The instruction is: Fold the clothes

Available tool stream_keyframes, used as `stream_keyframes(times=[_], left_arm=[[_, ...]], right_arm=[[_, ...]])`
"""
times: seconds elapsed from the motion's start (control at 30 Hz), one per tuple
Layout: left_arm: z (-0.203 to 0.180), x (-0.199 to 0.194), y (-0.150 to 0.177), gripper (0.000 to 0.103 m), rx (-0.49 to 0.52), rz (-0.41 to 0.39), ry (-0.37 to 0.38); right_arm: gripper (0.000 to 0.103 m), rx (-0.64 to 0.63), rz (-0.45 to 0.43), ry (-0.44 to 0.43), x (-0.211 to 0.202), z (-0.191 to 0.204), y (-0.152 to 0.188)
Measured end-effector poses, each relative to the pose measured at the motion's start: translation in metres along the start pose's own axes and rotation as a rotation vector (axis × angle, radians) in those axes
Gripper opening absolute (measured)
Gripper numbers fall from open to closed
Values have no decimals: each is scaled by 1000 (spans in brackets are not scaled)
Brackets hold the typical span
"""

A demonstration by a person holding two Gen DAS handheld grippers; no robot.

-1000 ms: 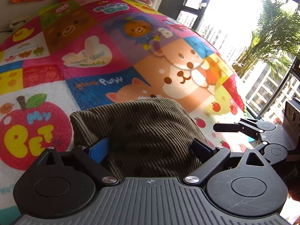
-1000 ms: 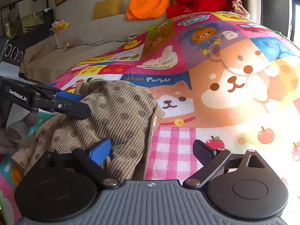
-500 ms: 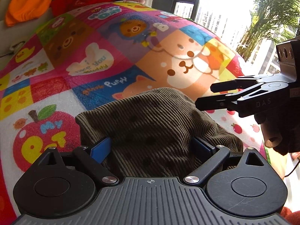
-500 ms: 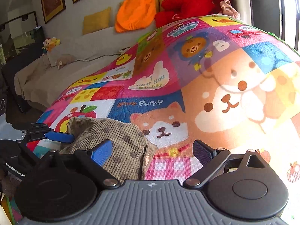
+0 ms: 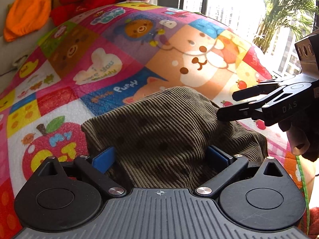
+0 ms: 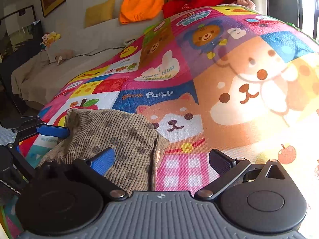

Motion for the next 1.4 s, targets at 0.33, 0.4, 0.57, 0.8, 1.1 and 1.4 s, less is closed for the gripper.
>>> stream_keyframes(times=[0.33, 0.4, 0.57, 0.8, 1.1, 1.4], left_arm=[[6, 4, 2, 102, -30, 65, 45], [5, 6, 2, 102, -26, 74, 51], [4, 11, 1, 101, -15, 94, 66], [4, 22, -14, 101, 3, 97, 57], [26, 63, -70, 98, 54, -38, -29], [64, 44, -80, 95, -20, -43, 44]], right_arm=[[99, 143, 49, -218, 5, 13, 39], [91, 116, 43, -252, 6, 18, 37], [77, 60, 29, -305, 11, 29, 34], [73, 78, -14, -317, 19, 17, 23], [68, 49, -91, -256, 47, -11, -26], [70, -76, -45, -168, 66, -19, -44]])
Point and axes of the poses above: each gripper's, at about its wrist camera, not at the fingertips, and x roughly the way its jaws point, z to its left, y to its underside, the point moved 8 cm from there along x, roughly the way its jaws point, and after that the axes turned 8 degrees about -y, right-handed, at the moved point
